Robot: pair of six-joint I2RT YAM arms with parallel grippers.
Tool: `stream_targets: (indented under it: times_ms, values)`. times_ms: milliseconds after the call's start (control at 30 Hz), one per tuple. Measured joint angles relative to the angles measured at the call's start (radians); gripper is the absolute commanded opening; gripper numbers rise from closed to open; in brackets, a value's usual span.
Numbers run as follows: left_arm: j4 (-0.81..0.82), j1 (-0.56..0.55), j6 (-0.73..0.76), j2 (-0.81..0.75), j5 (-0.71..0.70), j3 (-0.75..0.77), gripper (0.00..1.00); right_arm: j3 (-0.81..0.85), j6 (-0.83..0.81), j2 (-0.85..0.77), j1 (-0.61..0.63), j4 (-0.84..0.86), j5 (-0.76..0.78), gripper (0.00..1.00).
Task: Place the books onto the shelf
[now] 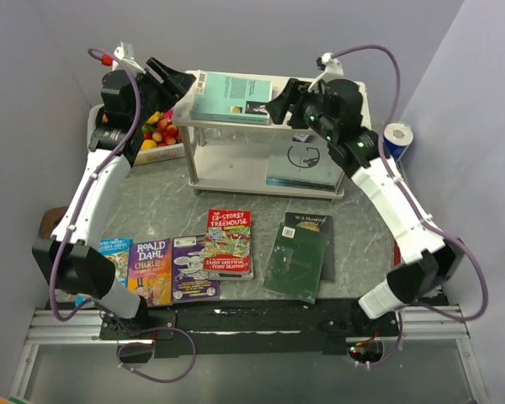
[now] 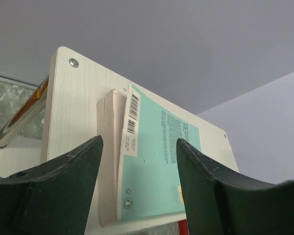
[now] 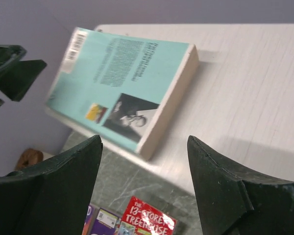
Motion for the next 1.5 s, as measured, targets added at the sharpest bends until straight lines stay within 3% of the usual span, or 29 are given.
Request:
stream_targets:
  times_ms: [233, 533, 800, 1100, 1233, 1367, 1500]
  values:
    - [0.01, 0.002, -0.005, 0.092, 0.07, 0.016, 0.64, 0.062, 0.009, 0.121, -0.011, -0.035, -0.026, 0.75]
    - [0.035, 0.006, -0.012, 0.116, 0.157, 0.024, 0.56, 0.084, 0.024, 0.135, -0.011, -0.057, -0.034, 0.72]
    - [0.066, 0.0, -0.031, 0.121, 0.204, 0.016, 0.57, 0.063, 0.031, 0.127, -0.015, -0.034, -0.034, 0.73]
    - [0.007, 0.007, -0.002, 0.103, 0.138, 0.04, 0.81, -0.018, 0.037, 0.046, -0.021, -0.025, 0.011, 0.87]
    - [-0.075, 0.043, 0.024, -0.037, -0.018, -0.056, 0.97, -0.192, 0.05, -0.148, -0.021, -0.031, 0.08, 0.86]
    - [-0.126, 0.069, 0.01, -0.288, -0.173, -0.278, 0.96, -0.452, 0.058, -0.399, 0.016, 0.05, 0.118, 0.84]
    - [-0.105, 0.063, -0.024, -0.573, -0.207, -0.605, 0.96, -0.734, 0.066, -0.561, 0.136, 0.145, 0.084, 0.82]
